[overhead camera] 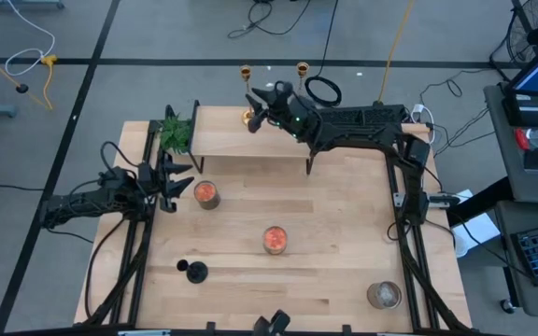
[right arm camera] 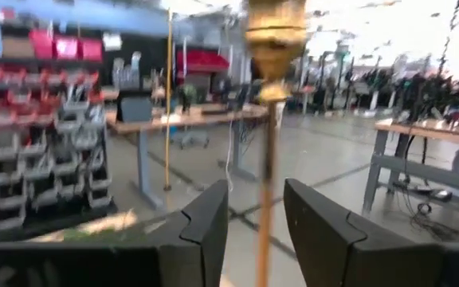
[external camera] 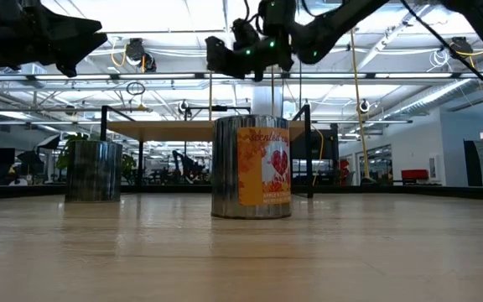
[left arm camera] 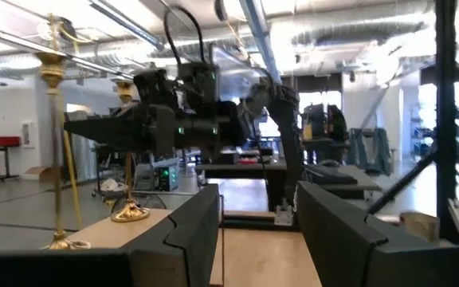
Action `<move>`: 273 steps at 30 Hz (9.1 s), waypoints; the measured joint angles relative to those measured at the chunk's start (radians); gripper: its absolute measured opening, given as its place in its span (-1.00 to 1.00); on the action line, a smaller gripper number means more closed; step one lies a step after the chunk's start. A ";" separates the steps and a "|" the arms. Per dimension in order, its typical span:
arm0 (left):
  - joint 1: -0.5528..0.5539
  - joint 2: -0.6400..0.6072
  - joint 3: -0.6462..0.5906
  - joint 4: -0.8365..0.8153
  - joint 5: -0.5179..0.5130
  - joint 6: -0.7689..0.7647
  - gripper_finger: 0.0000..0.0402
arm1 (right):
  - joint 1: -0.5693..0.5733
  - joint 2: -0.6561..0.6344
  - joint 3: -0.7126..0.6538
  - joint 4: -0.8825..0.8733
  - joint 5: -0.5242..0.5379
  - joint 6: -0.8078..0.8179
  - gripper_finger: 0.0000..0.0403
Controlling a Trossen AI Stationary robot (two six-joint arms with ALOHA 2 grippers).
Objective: Pick & Place candle stick holders
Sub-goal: Put the black candle holder on the shelf, then put the left scented candle on the shelf
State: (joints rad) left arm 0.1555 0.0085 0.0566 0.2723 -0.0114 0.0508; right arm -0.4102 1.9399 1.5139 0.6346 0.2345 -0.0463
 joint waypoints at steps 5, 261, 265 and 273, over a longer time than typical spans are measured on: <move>-0.001 0.000 0.000 -0.013 0.132 0.011 -0.13 | 0.052 -0.081 0.001 -0.203 0.000 -0.046 -0.43; 0.117 0.941 0.562 -1.155 -0.070 -0.631 -0.23 | 0.372 -0.526 -0.415 -0.465 -0.004 -0.016 -0.07; 0.117 0.941 0.562 -1.131 -0.065 -0.594 -0.44 | 0.373 -0.526 -0.415 -0.465 -0.004 -0.017 -0.07; 0.114 0.941 0.562 -1.123 -0.056 -0.595 -0.93 | 0.373 -0.526 -0.415 -0.465 -0.004 -0.018 -0.07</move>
State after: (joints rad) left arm 0.2695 0.9499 0.6189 -0.8502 -0.0677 -0.5442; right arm -0.0372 1.4143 1.0985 0.1696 0.2306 -0.0639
